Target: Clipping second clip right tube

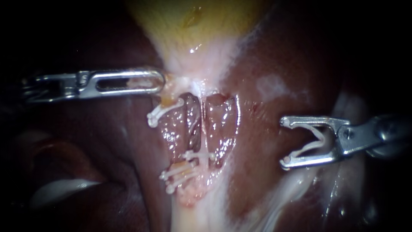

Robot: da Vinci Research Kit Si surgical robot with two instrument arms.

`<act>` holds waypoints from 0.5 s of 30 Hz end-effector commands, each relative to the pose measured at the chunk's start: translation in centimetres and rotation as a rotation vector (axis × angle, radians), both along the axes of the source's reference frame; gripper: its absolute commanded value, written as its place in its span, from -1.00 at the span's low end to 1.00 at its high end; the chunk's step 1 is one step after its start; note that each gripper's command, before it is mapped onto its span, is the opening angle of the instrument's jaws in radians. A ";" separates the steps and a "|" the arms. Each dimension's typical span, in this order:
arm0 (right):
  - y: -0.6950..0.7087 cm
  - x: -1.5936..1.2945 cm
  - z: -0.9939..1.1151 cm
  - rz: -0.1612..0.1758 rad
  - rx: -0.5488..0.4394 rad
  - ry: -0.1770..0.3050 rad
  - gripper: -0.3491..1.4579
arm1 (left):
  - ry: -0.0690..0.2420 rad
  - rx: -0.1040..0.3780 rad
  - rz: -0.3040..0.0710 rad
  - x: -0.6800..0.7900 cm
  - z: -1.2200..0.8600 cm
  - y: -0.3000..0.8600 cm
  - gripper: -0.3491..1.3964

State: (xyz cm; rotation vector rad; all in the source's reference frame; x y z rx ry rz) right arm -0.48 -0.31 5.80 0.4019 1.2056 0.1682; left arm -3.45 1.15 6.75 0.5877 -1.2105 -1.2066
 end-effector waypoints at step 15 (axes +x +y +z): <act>-0.01 0.07 0.01 0.001 -0.006 -0.001 -0.06 | -0.003 -0.016 -0.022 0.14 -0.19 0.04 -1.00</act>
